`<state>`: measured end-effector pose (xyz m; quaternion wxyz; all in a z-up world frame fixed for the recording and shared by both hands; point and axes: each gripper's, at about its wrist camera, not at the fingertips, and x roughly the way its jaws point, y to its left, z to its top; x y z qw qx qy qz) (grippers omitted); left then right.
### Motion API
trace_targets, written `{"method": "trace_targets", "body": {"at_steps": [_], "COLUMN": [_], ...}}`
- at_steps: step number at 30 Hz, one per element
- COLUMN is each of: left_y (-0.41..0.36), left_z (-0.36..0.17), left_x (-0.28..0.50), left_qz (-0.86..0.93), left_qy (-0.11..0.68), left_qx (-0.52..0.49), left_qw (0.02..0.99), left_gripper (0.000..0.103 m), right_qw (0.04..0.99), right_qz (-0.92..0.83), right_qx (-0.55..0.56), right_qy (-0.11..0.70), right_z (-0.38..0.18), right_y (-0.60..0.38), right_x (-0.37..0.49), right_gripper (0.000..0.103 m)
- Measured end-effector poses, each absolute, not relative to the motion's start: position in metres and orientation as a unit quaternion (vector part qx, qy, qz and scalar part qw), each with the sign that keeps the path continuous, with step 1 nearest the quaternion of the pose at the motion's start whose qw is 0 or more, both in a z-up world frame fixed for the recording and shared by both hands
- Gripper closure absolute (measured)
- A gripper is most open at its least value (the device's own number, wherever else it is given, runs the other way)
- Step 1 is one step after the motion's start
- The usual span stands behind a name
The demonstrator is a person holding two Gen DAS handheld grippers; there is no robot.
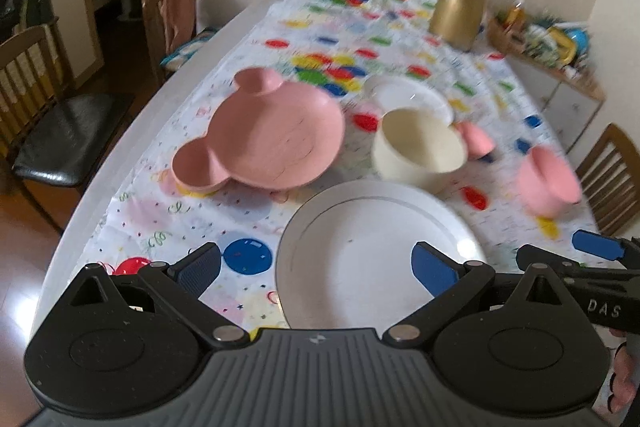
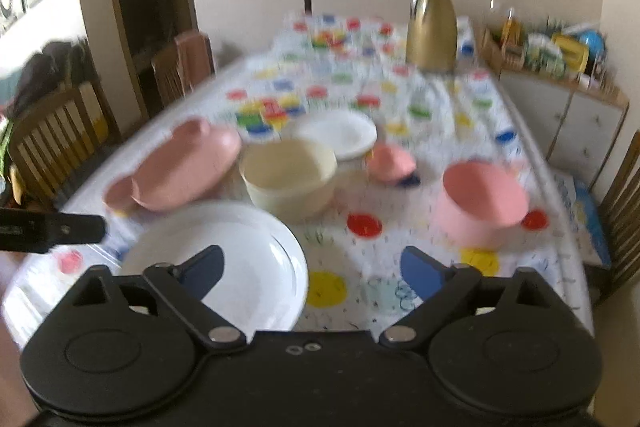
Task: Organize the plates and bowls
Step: 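Move the left tool to the large white plate's rim while the right tool reaches its rim too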
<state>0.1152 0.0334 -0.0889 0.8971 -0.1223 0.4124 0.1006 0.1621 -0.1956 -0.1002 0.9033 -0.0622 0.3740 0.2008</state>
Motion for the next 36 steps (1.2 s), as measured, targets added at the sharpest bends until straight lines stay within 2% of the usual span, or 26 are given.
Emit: {"method": "trace_targets", "body": {"at_steps": [7,10,12,14,16,18,22,24,26,30,36], "left_y": [0.046,0.052,0.053,0.054,0.055,0.056,0.060,0.060,0.060,0.062,0.062], "left_z": [-0.135,-0.144,-0.146,-0.150,-0.152,-0.155,-0.161,-0.163,-0.164,-0.165,-0.163], "left_x": [0.139,0.141,0.145,0.147,0.148,0.151,0.154,0.154,0.154,0.153,0.150], "left_qz": [0.119,0.121,0.117,0.118,0.119,0.118,0.113,0.109,0.104,0.103,0.094], "left_qy": [0.462,0.470,0.476,0.479,0.480,0.486,0.494,0.495,0.496,0.501,0.500], "left_qx": [-0.131,-0.145,-0.154,-0.157,-0.159,-0.165,-0.190,-0.197,-0.203,-0.208,-0.204], "left_qw": [0.869,0.862,0.858,0.856,0.854,0.850,0.841,0.839,0.838,0.834,0.837], "left_gripper": [0.002,0.003,0.010,0.012,0.019,0.031,0.046,0.062,0.070,0.078,0.078], "right_qw": [0.869,0.854,0.848,0.843,0.839,0.835,0.830,0.826,0.824,0.824,0.823], "right_qz": [0.210,0.215,0.216,0.215,0.217,0.218,0.215,0.216,0.221,0.220,0.215], "right_qx": [-0.052,-0.037,-0.028,-0.024,-0.019,-0.018,-0.006,0.005,0.013,0.018,0.030], "right_qy": [0.446,0.472,0.484,0.492,0.499,0.504,0.515,0.520,0.522,0.522,0.525], "right_z": [-0.143,-0.154,-0.159,-0.162,-0.165,-0.167,-0.171,-0.172,-0.172,-0.172,-0.171], "right_y": [-0.184,-0.182,-0.181,-0.180,-0.179,-0.177,-0.177,-0.178,-0.179,-0.178,-0.181], "right_x": [0.198,0.206,0.212,0.217,0.219,0.223,0.228,0.229,0.229,0.229,0.229], "right_gripper": [0.030,0.045,0.052,0.055,0.060,0.067,0.075,0.082,0.088,0.090,0.092]}}
